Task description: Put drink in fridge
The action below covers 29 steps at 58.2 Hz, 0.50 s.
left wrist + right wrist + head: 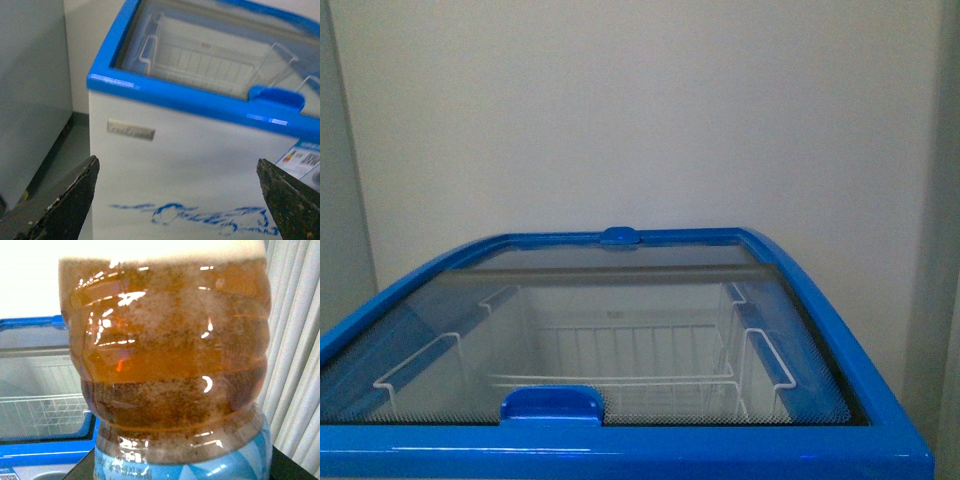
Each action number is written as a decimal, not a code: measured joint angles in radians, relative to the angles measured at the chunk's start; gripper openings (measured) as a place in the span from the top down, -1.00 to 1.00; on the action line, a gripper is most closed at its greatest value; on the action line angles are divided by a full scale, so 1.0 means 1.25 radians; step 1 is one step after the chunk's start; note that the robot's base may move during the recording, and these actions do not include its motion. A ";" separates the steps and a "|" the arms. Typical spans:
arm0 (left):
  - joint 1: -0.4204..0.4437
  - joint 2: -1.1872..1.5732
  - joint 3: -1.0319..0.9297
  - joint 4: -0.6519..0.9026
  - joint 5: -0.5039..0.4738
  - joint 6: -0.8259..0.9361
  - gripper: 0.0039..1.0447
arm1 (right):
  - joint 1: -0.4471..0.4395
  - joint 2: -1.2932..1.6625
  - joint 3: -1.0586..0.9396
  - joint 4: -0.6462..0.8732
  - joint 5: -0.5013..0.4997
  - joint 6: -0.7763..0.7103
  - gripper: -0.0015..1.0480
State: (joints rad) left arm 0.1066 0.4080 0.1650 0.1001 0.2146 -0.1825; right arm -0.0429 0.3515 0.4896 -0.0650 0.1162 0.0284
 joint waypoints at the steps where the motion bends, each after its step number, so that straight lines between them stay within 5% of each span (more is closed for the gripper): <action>1: 0.000 0.019 0.008 0.015 0.004 0.000 -0.85 | 0.000 0.000 0.000 0.000 0.000 0.000 0.22; 16: -0.076 0.408 0.235 0.302 0.090 0.125 -0.85 | 0.000 0.000 0.000 0.000 0.001 0.000 0.22; 29: -0.248 0.673 0.463 0.255 0.195 0.394 -0.85 | 0.000 0.000 0.000 0.000 0.002 0.000 0.22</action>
State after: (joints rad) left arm -0.2035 1.2488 0.7433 0.4187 0.4583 0.3099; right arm -0.0429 0.3515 0.4896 -0.0650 0.1192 0.0288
